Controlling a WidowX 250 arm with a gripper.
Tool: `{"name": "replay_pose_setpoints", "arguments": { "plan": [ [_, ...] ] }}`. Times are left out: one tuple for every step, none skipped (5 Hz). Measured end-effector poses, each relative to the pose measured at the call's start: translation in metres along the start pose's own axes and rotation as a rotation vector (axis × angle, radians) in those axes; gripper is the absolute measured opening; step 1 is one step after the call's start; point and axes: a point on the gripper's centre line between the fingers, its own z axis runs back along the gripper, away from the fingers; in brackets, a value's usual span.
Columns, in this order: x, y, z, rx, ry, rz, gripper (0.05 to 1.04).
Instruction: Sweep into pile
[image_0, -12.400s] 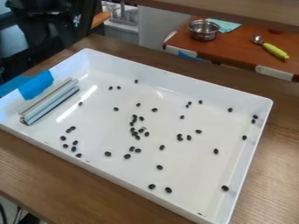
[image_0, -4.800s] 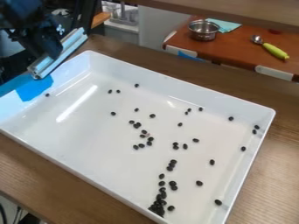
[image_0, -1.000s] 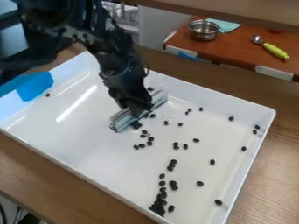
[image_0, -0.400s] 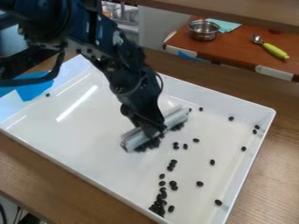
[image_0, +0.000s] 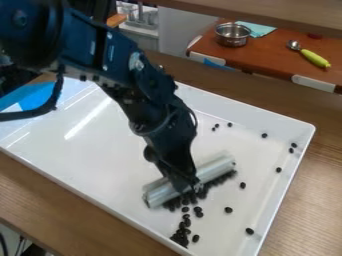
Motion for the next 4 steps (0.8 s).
{"name": "replay_pose_setpoints", "arguments": {
  "plan": [
    [0.0,-0.016,0.002,-0.025,0.006,-0.029,0.34],
    [0.004,-0.015,0.008,-0.033,-0.024,-0.024,0.34],
    [0.004,0.032,0.029,0.016,-0.12,0.102,0.34],
    [-0.007,0.077,0.045,0.059,-0.162,0.229,0.34]
  ]
}}
